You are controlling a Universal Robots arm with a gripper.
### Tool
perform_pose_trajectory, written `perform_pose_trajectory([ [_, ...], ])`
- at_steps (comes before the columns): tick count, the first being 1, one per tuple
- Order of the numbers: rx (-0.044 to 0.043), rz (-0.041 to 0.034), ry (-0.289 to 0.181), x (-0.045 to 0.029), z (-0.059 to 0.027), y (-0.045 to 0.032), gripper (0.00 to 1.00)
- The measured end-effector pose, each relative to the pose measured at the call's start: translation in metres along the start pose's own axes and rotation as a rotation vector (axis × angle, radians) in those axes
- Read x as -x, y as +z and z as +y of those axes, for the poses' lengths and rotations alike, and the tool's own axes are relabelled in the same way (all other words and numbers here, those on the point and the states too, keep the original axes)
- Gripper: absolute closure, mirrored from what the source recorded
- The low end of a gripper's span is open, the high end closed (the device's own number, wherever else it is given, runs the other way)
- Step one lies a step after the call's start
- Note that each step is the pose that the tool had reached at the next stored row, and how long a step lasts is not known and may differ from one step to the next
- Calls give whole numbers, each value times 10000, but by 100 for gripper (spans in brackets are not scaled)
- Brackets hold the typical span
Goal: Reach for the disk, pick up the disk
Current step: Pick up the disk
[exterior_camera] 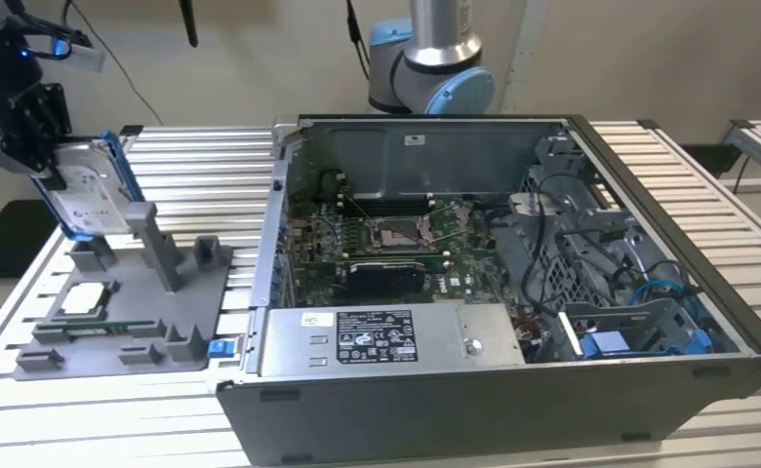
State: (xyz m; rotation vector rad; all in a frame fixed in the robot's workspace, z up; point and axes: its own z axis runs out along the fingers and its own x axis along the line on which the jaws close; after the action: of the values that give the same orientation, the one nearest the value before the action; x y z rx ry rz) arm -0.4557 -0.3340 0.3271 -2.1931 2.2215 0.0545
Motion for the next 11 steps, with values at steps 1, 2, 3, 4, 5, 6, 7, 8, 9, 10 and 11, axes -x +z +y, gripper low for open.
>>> perform_pose_trajectory([
  [1,-1,-1,0,1,0,-29,100],
  [2,-1,0,0,2,1,-55,100],
  [3,0,0,0,3,1,-83,100],
  [4,0,0,-1,4,1,-110,100],
  [5,0,0,-1,5,2,-137,100],
  [6,1,0,-1,6,2,-168,100],
  [7,0,0,-1,7,2,-195,100],
  [8,1,0,-1,8,2,-223,100],
  [9,1,1,-1,9,3,-250,100],
  [10,1,0,-1,10,3,-276,100],
  [11,0,0,-1,11,3,-300,100],
])
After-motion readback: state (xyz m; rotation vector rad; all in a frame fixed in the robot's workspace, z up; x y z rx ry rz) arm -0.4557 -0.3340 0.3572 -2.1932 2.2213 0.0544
